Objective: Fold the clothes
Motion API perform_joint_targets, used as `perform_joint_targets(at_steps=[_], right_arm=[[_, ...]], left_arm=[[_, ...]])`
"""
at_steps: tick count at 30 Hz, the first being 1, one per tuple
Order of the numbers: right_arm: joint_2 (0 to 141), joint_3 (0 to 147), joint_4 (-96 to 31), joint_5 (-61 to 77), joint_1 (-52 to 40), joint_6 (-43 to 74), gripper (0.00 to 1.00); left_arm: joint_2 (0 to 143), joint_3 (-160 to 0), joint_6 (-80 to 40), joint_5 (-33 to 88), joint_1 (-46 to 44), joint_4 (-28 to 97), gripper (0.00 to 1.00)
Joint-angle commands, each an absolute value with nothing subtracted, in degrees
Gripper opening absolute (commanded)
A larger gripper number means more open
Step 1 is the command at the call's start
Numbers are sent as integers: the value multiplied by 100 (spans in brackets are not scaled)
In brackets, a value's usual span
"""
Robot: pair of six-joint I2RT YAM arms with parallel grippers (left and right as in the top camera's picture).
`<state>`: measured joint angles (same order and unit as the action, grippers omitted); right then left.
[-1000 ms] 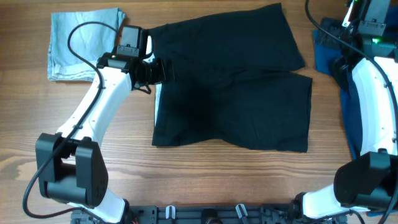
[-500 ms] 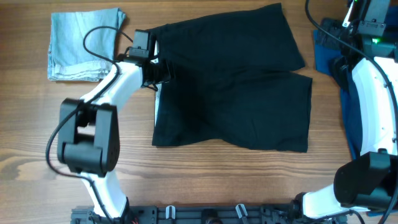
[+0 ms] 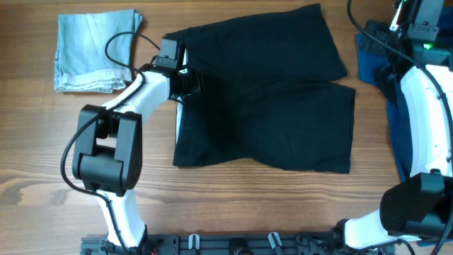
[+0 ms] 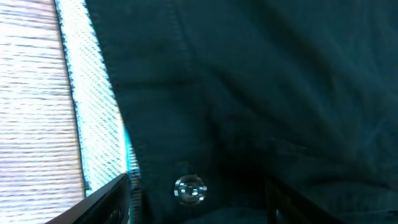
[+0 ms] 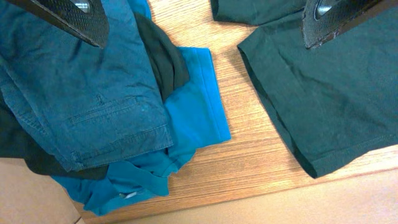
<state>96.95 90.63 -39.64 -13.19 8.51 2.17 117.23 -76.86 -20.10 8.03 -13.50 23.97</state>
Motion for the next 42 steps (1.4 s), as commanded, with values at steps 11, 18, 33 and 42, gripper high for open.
perform_joint_targets(at_steps=[11,18,33,42], right_arm=[[9751,9048,-3957,-1435,849,152,99],[9751,9048,-3957,-1435,849,150,100],[9751,9048,-3957,-1435,849,150,100],[9751,9048,-3957,-1435,849,150,100]], left_arm=[[11902,-7682,-2021,873,-1378,2377,45],[11817,-7693,-2021,873,-1372,2316,4],[11087,-7693,-2021,635,-1164,2707,4],[11170,-7693,-2045,305,-899,3140,4]])
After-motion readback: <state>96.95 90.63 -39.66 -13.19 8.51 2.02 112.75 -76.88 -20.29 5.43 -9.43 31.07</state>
